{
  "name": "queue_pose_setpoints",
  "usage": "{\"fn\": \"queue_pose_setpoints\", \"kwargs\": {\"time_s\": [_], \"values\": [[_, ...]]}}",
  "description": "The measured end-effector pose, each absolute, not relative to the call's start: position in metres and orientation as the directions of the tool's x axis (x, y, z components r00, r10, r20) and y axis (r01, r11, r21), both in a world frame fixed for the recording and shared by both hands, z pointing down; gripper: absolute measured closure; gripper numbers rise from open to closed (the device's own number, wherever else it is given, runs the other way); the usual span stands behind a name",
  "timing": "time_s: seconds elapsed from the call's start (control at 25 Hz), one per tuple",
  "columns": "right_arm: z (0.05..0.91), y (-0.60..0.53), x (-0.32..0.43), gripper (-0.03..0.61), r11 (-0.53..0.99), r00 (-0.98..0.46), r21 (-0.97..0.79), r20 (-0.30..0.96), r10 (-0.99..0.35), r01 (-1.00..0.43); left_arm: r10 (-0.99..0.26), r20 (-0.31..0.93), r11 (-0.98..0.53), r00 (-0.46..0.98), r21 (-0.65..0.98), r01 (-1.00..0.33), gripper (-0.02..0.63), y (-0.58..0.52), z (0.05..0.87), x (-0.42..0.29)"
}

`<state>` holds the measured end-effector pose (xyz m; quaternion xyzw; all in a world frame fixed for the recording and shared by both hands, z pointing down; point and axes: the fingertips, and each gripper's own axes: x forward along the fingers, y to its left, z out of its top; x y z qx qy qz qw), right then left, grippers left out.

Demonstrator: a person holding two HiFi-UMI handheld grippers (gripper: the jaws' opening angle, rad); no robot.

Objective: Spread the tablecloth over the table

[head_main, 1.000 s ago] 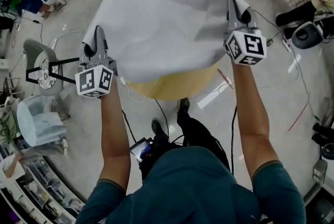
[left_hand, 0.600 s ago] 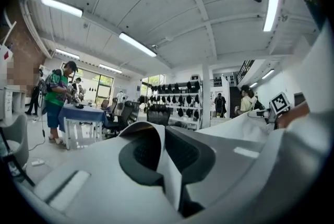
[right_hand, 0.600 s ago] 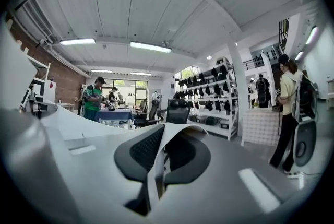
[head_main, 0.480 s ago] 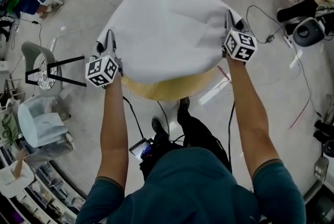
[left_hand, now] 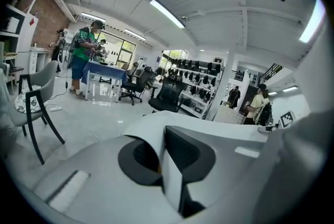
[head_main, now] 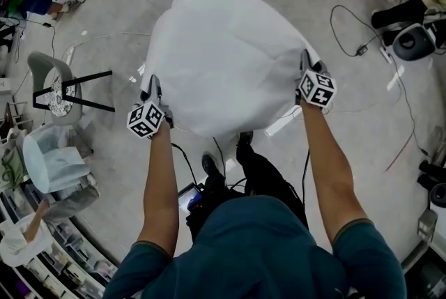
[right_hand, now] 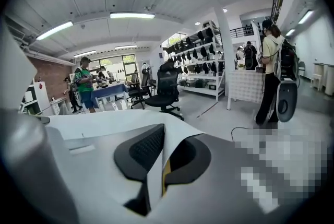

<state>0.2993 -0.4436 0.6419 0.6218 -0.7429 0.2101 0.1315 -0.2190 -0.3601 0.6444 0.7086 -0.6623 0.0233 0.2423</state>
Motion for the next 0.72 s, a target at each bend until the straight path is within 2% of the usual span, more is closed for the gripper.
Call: {"fn": "queue_pose_setpoints", "kwargs": {"time_s": [0.2,0.72], "values": [[0.66,-0.423,0.3,0.563,0.119,-0.179,-0.153,0.487,-0.855,-0.981,-0.916,0.384,0.012,0.116,0.314,-0.949,0.601,-0.343,0.664,-0.221],[0.696,-0.369,0.293,0.558,0.12,-0.116,-0.03,0.559,-0.821,-0.992,-0.867,0.494,0.089,0.071,0.292,-0.952,0.589,-0.289,0.729,-0.236]]}}
